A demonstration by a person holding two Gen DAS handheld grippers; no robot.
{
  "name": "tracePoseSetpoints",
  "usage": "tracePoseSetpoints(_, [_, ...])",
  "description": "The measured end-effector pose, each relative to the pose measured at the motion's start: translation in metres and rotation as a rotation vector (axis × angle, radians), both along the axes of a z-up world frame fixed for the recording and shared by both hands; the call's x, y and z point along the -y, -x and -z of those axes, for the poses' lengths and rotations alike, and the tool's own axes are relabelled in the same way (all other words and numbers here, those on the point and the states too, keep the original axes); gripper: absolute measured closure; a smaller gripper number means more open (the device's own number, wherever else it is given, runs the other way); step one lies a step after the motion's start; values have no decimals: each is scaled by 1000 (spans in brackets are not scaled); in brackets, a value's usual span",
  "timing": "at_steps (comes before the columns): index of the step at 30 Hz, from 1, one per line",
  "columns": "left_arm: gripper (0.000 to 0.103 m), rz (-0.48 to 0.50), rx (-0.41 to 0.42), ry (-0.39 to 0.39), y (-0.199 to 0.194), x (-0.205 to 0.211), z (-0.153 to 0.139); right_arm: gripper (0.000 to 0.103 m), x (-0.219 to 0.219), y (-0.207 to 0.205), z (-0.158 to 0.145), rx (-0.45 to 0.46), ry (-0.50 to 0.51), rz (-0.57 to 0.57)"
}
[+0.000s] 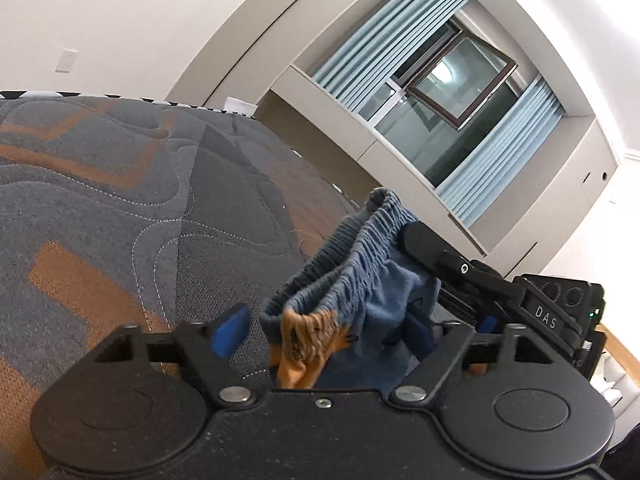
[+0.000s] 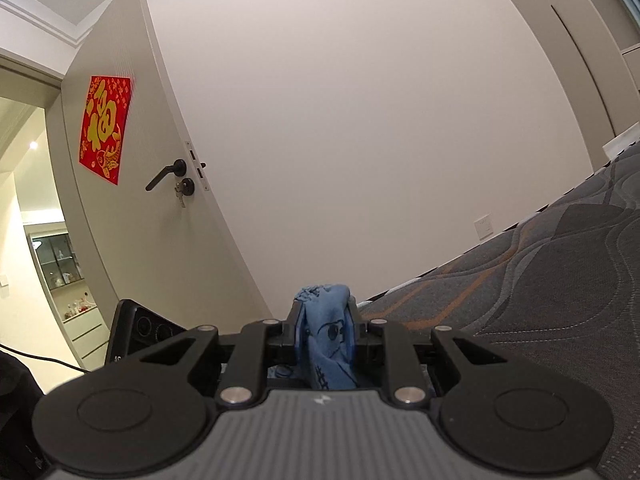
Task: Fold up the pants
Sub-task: 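Lower the held cuffs onto the pants and open both grippers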
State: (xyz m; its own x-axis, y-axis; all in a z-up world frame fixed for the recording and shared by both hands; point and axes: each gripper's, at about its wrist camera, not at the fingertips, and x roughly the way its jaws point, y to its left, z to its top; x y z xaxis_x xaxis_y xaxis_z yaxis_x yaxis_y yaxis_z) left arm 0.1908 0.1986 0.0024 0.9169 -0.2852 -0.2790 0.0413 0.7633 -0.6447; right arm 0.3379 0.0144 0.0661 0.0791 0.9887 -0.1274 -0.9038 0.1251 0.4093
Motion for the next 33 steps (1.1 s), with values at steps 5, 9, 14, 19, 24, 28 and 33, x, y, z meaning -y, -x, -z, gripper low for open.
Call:
tracePoseSetpoints(5, [76, -45, -13, -50, 6, 10, -3, 81, 10, 2, 1, 8, 7, 48])
tracePoseSetpoints(9, [80, -132, 14, -196, 21, 32, -9, 81, 18, 5, 1, 23, 4, 79])
tracePoseSetpoints(14, [83, -186, 71, -427, 38, 62, -16, 72, 30, 13, -1, 45, 27, 161])
tracePoseSetpoints(19, [84, -191, 74, -440, 46, 62, -19, 47, 49, 27, 2, 68, 168, 325])
tracePoseSetpoints(24, [85, -232, 80, -404, 60, 50, -26, 16, 64, 53, 16, 148, 412, 511])
tracePoseSetpoints(28, [85, -257, 11, -416, 62, 44, -18, 6, 64, 69, 38, 249, 661, 687])
tracePoseSetpoints(33, [76, -277, -164, -426, 55, 34, 8, 6, 68, 59, 55, 226, 745, 775])
